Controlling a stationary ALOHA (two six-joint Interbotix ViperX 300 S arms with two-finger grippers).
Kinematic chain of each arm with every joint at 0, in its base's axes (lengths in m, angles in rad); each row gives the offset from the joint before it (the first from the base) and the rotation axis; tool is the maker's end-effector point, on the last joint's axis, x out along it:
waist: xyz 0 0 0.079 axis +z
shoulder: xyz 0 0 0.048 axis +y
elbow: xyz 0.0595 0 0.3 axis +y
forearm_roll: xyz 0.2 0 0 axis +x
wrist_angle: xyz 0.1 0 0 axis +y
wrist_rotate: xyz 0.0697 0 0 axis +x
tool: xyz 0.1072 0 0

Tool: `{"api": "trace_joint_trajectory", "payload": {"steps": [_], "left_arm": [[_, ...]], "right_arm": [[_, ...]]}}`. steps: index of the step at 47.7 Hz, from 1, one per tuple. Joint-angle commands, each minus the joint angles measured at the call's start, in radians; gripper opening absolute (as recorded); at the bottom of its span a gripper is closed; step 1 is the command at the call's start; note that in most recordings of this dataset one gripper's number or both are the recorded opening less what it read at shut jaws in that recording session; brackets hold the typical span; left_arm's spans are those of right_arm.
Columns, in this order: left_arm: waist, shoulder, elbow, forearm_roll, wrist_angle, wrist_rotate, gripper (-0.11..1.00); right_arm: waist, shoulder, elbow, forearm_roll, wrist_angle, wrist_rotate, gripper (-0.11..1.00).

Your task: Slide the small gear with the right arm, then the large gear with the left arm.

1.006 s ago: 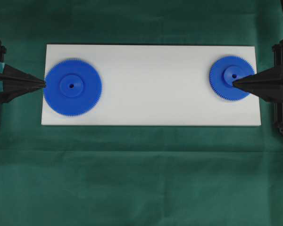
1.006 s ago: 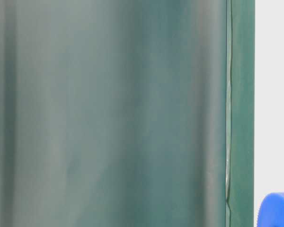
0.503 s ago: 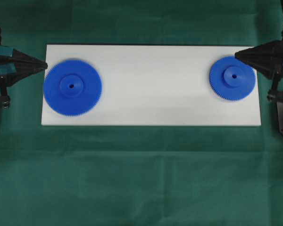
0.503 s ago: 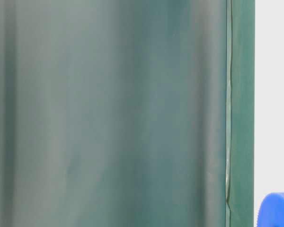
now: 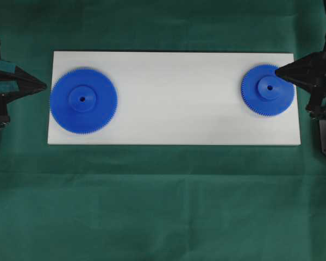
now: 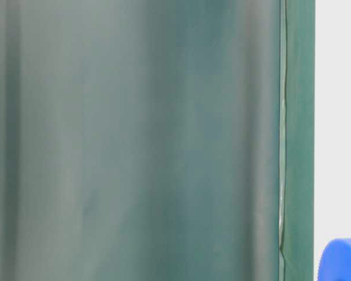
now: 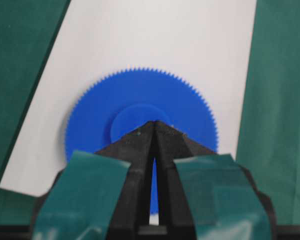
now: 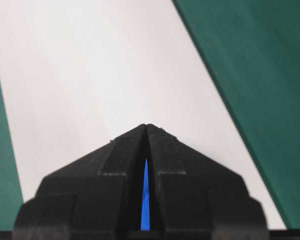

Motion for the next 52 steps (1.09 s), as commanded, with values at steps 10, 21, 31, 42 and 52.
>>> {"api": "trace_joint_trajectory", "payload": {"steps": [10, 21, 31, 42, 52], "left_arm": [[0.005, 0.008, -0.015, -0.002, -0.020, 0.000, 0.00], [0.003, 0.008, -0.011, -0.002, -0.038, -0.002, 0.00], [0.003, 0.008, -0.011, -0.002, -0.038, -0.002, 0.00], [0.003, 0.008, 0.003, -0.003, -0.063, -0.003, 0.00], [0.003, 0.008, -0.002, -0.003, -0.063, -0.002, 0.00]], "right_arm": [[-0.031, 0.081, -0.002, -0.002, 0.006, 0.002, 0.50], [-0.071, 0.184, 0.029, -0.015, 0.025, 0.072, 0.50], [-0.072, 0.235, 0.046, -0.063, 0.005, 0.138, 0.50], [-0.072, 0.284, 0.055, -0.104, -0.008, 0.210, 0.50], [-0.074, 0.325, 0.075, -0.106, -0.072, 0.239, 0.50]]}}
